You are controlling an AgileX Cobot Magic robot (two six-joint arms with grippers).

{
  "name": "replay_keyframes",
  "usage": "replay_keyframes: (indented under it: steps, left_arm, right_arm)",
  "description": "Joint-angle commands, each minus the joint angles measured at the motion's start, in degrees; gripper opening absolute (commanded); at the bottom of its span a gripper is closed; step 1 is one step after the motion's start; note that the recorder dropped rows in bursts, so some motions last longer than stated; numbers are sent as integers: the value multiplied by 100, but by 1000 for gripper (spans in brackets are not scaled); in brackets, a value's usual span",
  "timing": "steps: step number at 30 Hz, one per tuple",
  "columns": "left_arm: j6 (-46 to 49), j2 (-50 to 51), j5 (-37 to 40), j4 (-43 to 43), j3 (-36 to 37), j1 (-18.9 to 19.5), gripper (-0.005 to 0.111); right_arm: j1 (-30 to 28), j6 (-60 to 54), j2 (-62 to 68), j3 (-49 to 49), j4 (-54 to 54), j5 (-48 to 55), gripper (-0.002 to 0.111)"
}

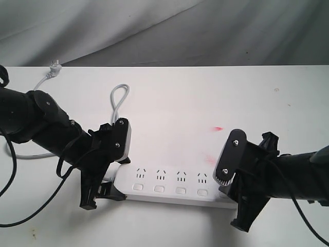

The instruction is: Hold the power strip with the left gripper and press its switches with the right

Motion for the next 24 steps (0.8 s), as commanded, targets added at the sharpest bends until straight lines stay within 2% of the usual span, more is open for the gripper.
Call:
replay_keyframes:
  steps: [1,10,24]
  left_arm:
    - [36,36,21,2,-14,-27,67]
    - [36,36,21,2,-14,-27,67]
    - [36,36,21,2,-14,-27,67]
  right_arm:
    - [-35,-68,-57,-23,25,-101,47]
    - [-35,-68,400,-23,113,-27,47]
    - [-35,-68,413,22,157,67,47]
